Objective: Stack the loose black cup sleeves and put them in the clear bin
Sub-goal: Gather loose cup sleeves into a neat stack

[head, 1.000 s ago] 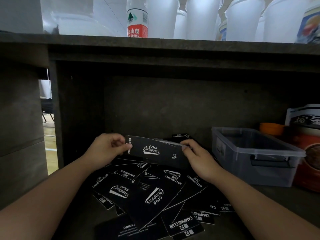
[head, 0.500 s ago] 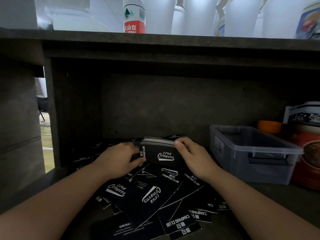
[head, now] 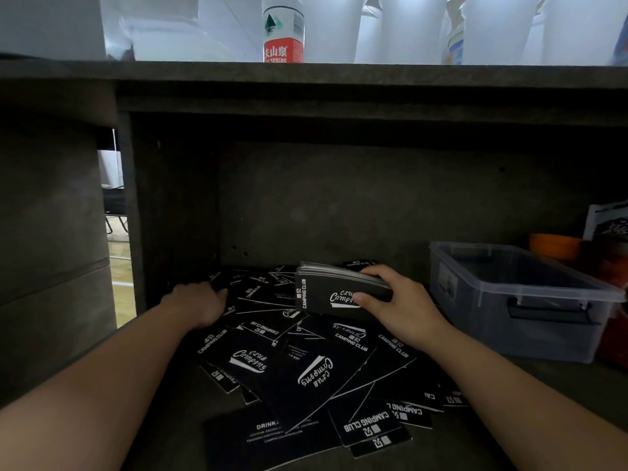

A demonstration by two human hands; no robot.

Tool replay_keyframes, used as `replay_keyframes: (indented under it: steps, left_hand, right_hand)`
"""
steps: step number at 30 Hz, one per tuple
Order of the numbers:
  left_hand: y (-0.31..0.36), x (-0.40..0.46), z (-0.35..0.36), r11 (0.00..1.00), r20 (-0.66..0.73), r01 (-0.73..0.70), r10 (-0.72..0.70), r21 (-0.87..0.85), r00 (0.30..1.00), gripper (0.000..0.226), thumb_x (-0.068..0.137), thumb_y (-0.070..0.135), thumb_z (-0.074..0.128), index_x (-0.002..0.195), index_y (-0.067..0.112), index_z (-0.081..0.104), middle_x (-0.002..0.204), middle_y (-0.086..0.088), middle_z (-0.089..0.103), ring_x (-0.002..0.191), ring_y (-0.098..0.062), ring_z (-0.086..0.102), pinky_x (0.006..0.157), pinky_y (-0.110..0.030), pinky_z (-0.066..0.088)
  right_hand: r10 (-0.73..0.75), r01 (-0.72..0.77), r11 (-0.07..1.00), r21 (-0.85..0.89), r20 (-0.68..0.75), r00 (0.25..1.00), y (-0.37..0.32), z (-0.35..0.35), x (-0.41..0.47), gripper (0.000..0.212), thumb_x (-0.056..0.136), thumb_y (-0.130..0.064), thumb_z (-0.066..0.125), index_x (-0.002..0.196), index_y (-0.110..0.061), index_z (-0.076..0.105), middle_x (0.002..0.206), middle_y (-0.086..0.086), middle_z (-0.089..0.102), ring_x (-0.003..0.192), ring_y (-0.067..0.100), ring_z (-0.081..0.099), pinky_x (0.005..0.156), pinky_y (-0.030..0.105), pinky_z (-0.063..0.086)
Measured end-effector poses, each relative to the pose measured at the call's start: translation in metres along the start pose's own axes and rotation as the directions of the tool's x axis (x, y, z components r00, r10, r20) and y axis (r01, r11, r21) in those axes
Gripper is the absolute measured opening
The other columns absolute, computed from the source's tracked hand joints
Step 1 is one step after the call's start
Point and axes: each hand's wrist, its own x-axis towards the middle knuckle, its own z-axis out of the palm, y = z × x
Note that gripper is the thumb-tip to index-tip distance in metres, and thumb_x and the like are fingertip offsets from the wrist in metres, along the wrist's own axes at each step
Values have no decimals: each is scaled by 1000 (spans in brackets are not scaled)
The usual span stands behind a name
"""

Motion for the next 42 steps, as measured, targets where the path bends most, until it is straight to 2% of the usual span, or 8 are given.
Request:
replay_keyframes:
  steps: [5, 9, 15, 20, 24, 29, 34, 42]
  left_hand:
    - [16, -14, -12, 982, -156, -113, 89, -152, 984, 60, 98, 56, 34, 134, 12, 53, 138, -18, 50, 126, -35, 48, 104, -41, 41]
    - [31, -33, -15, 980, -40, -186, 183, -72, 982, 80, 83, 78, 42, 140, 23, 48, 151, -6, 37, 139, -32, 29, 110, -44, 32]
    - [27, -34, -21, 917, -170, -323, 288, -233, 942, 46, 75, 67, 66, 108, 35, 60, 136, 2, 52, 132, -25, 36, 106, -41, 35]
    - [22, -29, -16, 890, 66, -341, 376, -302, 924, 104, 51, 97, 47, 140, 43, 42, 149, 4, 42, 139, -21, 35, 115, -45, 30]
    - [22, -25, -16, 905, -34, -355, 358, -234, 933, 81, 66, 81, 53, 135, 40, 50, 142, 2, 50, 133, -21, 40, 111, -44, 36]
    - [22, -30, -17, 898, -9, -361, 371, -252, 929, 100, 49, 92, 41, 132, 37, 54, 142, 0, 35, 136, -23, 31, 114, -42, 31]
    - [28, -35, -17, 912, -4, -393, 396, -118, 918, 73, 75, 80, 41, 141, 49, 34, 159, 8, 16, 144, -27, 16, 116, -48, 19]
    - [28, -33, -18, 899, -76, -438, 437, -1, 896, 93, 65, 94, 22, 140, 43, 43, 145, 9, 44, 131, -20, 33, 108, -40, 28]
  right_hand:
    - [6, -6, 1000, -6, 9, 1000, 1, 1, 0, 33, 84, -35, 71, 115, -33, 60, 103, -14, 66, 96, 1, 59, 84, 17, 43]
    - [3, -3, 1000, -2, 3, 1000, 2, 1, 1, 34, 84, -35, 71, 115, -32, 60, 103, -12, 67, 97, 3, 60, 88, 23, 47]
    - [10, -10, 1000, 9, 17, 1000, 2, 0, 1, 35, 84, -36, 70, 117, -32, 60, 105, -12, 66, 98, 3, 60, 88, 22, 47]
    - [11, -12, 1000, 14, 9, 1000, 2, 0, 1, 34, 84, -35, 71, 116, -31, 60, 104, -12, 67, 97, 3, 60, 87, 21, 47]
    - [7, -8, 1000, 28, 14, 1000, 3, 1, 0, 33, 84, -35, 71, 115, -34, 60, 103, -14, 66, 96, 0, 60, 81, 16, 45]
    - [3, -3, 1000, 20, 12, 1000, 4, 1, 1, 33, 84, -36, 71, 115, -33, 60, 104, -14, 66, 97, 1, 60, 86, 19, 46]
    - [6, -6, 1000, 14, 16, 1000, 4, 0, 1, 34, 84, -36, 70, 116, -33, 59, 104, -13, 66, 98, 2, 60, 86, 20, 47]
    - [13, -13, 1000, 23, 10, 1000, 4, 2, 2, 33, 84, -36, 70, 115, -34, 59, 103, -13, 66, 96, 1, 60, 81, 14, 44]
